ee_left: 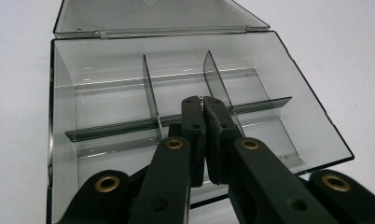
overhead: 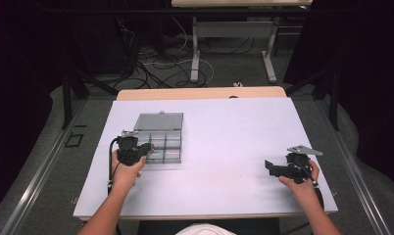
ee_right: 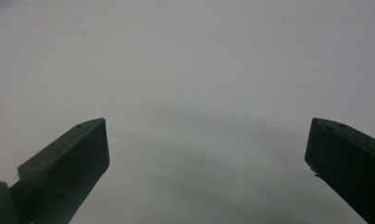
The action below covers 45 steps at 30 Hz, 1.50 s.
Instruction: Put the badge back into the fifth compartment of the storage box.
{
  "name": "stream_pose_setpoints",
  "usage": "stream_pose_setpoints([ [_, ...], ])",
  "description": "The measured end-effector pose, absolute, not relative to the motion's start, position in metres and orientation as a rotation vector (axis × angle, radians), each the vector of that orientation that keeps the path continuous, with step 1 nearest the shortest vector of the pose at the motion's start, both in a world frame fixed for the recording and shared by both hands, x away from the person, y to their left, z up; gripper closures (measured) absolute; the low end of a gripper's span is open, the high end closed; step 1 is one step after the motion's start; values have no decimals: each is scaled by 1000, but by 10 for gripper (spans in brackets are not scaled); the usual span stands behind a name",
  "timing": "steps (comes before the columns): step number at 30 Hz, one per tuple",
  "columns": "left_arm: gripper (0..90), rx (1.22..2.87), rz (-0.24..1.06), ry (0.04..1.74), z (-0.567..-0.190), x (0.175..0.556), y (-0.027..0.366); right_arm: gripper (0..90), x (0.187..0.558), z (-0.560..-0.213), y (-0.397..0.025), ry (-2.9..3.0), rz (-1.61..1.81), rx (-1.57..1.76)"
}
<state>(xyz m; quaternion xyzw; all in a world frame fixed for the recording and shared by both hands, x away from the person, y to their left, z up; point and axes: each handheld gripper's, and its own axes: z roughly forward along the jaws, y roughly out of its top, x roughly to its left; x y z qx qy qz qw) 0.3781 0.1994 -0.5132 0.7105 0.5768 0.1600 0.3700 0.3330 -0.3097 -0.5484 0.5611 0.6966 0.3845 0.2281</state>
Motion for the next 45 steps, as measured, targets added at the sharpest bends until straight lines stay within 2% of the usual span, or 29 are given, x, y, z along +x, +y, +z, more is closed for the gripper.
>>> stream_pose_setpoints([
  [33,877,1869,401,1497,-520,380,195,0,333,-547,-312,1919,1060,1533],
  [45,733,1829,378,1490,-520,380,197,0,333,-548,-312,1919,1059,1533],
])
